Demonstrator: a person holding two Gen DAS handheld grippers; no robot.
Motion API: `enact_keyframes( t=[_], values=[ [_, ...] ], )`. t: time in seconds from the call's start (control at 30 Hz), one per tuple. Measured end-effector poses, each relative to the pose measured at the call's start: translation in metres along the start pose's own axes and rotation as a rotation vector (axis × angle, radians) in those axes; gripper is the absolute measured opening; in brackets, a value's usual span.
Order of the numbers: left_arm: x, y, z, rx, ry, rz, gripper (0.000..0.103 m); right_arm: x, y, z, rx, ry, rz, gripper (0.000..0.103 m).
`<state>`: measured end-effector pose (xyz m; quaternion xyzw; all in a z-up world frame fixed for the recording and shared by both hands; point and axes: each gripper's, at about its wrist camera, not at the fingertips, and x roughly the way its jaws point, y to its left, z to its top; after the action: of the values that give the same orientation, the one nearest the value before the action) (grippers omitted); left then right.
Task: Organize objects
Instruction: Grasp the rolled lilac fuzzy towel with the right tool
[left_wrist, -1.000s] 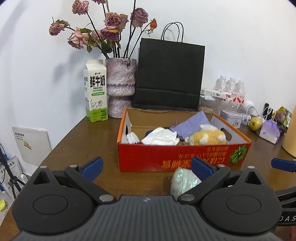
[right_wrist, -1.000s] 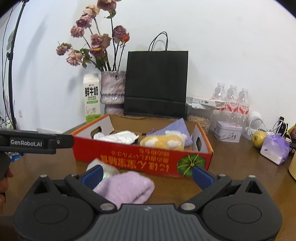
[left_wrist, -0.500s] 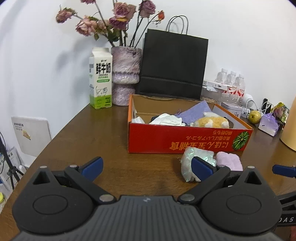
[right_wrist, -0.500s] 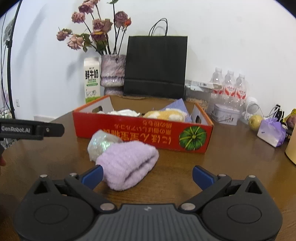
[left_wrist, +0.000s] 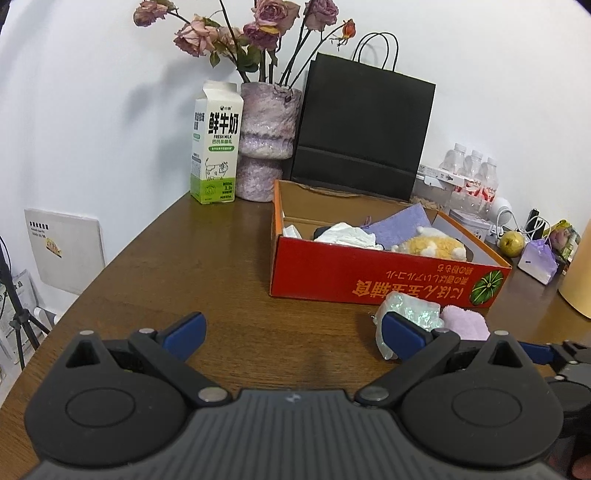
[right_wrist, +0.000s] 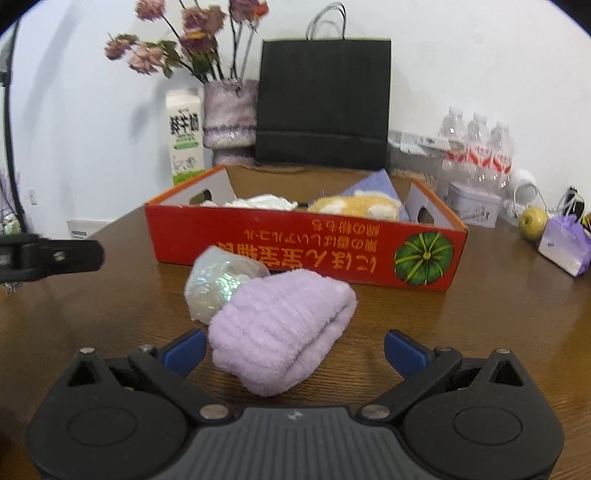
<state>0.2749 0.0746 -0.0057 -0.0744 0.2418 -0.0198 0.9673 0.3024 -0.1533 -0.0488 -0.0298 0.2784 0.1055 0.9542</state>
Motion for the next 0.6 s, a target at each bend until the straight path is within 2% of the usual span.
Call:
enact_keyframes(
  t=[0.13, 0.2, 0.27, 0.37, 0.6],
  values=[
    [0.000, 0.000, -0.001, 0.001, 0.000, -0.007, 0.103, 0.009, 0.000, 0.000, 0.016, 0.029, 0.012, 0.093],
    [0.001, 0.000, -0.001, 0.003, 0.002, -0.008, 0.103, 0.010, 0.001, 0.000, 0.016, 0.029, 0.021, 0.082],
    [0.003, 0.000, -0.002, 0.003, 0.007, -0.008, 0.103, 0.008, 0.001, -0.001, 0.015, 0.026, 0.044, 0.057],
    [0.005, 0.000, -0.003, 0.003, 0.014, -0.008, 0.103, 0.004, 0.001, -0.002, 0.010, 0.008, 0.055, 0.043],
    [0.008, -0.001, -0.005, 0.004, 0.020, -0.006, 0.103, -0.009, -0.004, -0.006, 0.000, -0.032, 0.050, 0.032]
  ],
)
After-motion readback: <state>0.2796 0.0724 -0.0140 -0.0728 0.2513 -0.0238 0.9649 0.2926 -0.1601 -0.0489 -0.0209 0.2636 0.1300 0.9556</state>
